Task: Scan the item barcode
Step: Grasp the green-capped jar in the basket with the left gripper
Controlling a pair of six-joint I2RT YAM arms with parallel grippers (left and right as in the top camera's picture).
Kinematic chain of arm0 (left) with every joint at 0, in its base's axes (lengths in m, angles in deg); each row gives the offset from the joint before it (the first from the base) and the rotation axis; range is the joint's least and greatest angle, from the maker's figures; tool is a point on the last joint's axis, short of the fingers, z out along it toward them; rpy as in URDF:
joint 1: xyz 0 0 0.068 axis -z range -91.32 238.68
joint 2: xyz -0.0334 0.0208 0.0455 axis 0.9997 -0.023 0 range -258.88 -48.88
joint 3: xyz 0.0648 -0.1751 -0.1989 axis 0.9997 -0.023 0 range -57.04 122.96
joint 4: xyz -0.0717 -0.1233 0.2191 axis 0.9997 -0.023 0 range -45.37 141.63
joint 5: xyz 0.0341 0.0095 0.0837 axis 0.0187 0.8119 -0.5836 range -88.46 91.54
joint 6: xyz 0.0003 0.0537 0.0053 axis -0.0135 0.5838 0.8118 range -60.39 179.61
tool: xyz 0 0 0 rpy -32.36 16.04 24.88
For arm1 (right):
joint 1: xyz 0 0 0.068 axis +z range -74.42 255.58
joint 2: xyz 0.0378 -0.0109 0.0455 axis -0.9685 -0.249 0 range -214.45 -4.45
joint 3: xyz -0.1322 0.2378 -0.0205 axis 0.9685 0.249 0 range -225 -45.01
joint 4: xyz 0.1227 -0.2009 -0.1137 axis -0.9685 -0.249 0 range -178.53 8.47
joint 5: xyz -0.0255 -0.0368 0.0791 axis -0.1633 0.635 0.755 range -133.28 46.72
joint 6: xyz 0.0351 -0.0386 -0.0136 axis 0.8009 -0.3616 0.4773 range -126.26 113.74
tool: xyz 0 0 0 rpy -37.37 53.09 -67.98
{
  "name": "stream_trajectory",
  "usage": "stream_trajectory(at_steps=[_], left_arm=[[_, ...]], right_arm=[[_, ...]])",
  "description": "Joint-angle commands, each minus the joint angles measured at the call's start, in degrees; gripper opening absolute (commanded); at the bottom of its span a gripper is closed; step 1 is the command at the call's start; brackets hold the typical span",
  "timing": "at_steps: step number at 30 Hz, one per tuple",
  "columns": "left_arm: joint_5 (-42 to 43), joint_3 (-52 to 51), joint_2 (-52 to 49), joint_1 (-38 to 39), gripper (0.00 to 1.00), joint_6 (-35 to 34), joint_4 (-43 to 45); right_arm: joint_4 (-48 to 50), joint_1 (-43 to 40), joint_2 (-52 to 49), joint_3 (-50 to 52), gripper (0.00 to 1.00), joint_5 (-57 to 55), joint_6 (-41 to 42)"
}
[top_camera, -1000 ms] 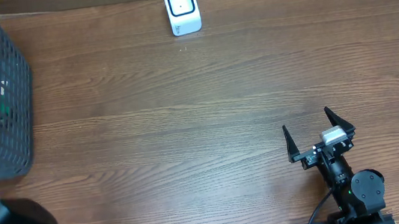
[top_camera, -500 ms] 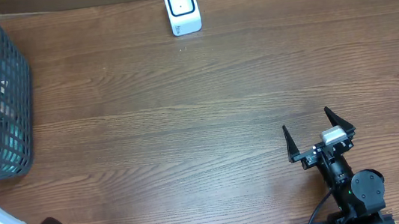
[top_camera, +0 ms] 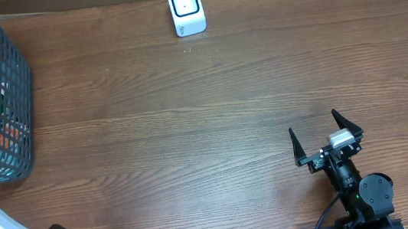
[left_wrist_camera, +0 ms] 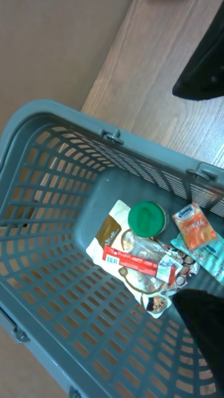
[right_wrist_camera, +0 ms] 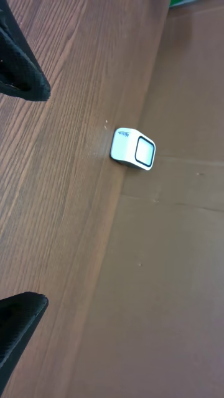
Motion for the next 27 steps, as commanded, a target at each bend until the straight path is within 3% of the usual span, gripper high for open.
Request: stream_trajectory(at_steps=[1,2,15,27], left_arm=[[-0.83,-0.39,-2.75,-0.42,0.96,-0.2,-0.11],[-0.83,-0.39,-3.34,-0.52,1.0,-0.17,-0.2],[4.33,-0.39,-19.69,-6.95,1.0,-1.44,-1.51],[9.16,-0.39,-34.58,-7.04,1.0,-1.46,5.88]], right_arm=[[0.24,-0.02,0.42,0.61,1.0,-0.07,0.0],[0.24,-0.02,0.42,0.61,1.0,-0.07,0.0],[0.24,-0.02,0.42,0.61,1.0,-0.09,0.0],[0.24,-0.02,0.42,0.61,1.0,-0.07,0.0]])
